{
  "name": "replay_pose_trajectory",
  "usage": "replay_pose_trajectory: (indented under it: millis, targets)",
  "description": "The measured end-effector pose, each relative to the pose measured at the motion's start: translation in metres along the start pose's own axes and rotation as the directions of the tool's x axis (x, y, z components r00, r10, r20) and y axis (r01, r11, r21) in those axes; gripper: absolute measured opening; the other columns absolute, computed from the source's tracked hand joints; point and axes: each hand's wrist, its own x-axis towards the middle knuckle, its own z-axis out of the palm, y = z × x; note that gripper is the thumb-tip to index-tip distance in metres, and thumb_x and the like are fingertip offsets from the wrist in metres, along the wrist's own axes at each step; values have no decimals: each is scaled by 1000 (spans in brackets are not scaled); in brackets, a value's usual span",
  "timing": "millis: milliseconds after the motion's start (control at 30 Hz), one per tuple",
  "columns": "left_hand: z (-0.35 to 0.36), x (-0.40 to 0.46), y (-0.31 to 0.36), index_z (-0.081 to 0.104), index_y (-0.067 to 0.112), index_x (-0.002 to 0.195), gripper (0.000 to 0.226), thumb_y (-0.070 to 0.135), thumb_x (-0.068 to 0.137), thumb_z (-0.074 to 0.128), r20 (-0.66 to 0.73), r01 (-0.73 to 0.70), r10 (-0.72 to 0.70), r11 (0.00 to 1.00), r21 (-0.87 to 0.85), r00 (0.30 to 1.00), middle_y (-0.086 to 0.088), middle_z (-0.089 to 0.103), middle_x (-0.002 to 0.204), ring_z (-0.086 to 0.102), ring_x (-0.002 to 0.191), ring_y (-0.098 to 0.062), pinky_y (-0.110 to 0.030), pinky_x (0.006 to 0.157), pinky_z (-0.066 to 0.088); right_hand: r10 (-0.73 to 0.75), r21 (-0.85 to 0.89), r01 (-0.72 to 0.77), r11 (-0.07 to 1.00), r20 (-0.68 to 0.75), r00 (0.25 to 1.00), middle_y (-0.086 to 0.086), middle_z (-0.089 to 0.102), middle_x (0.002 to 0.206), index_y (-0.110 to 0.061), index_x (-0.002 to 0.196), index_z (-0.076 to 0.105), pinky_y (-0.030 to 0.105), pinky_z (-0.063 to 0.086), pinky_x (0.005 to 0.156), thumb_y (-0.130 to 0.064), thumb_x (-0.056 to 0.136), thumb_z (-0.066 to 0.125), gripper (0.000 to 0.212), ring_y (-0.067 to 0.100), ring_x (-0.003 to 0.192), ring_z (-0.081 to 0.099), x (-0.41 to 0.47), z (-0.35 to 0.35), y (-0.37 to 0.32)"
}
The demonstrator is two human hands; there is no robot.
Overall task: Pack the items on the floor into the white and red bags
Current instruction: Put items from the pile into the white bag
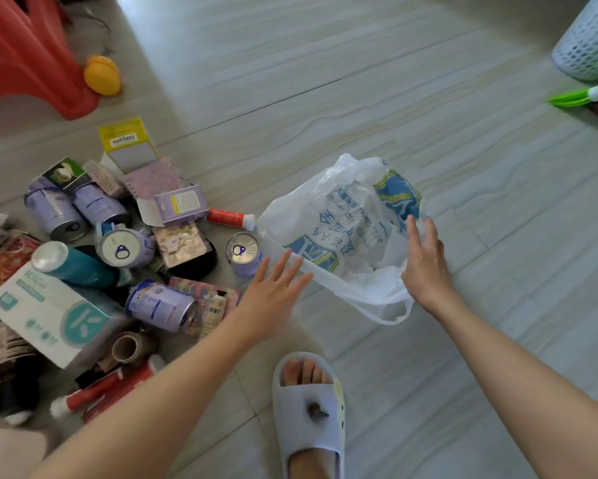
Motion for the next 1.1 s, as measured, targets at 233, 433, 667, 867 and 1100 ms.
replay_pose_trajectory:
  millis: [233,433,667,867,1100]
  targets:
    - [15,-19,6,13,22,146,62,14,92,43,-39,-6,2,992,-123,999,-8,-5,157,-10,143,-28,-45,116,-1,-132,-291,116,950,-34,991,15,14,155,-16,146,24,53,6,114,4,79,53,75,32,143,14,-9,1,3]
    - [37,-62,-18,48,20,111,81,9,39,83,-223,147,-178,978,-149,958,-10,66,112,62,107,-34,-50,81,51,-379,-159,363,918,-86,921,23,46,137,-6,130,48,54,29,106,-9,70,73,65,39,129,43,-36,21,-61]
    - [42,-85,-67,62,4,111,74,21,43,87,-193,301,-316,948,-102,929,-14,61,115,58,110,-33,-36,91,48,-709,-100,708,699,33,705,22,60,121,-5,108,64,40,55,78,-6,40,87,72,36,107,61,-34,32,-169]
    - [64,-58,-63,62,4,94,32,22,67,61,-274,366,-363,930,-44,891,-12,68,79,63,72,-27,-30,63,52,-689,-92,735,672,286,666,13,15,153,-15,142,24,40,35,102,-17,87,57,64,31,138,19,-3,50,-216]
    - [86,-48,-57,61,2,104,55,16,54,81,-247,537,-522,843,-7,817,-14,65,74,60,68,-29,-35,72,34,-719,-70,769,636,307,623,15,26,144,-21,140,27,39,43,98,-11,83,59,66,33,128,31,16,67,-211]
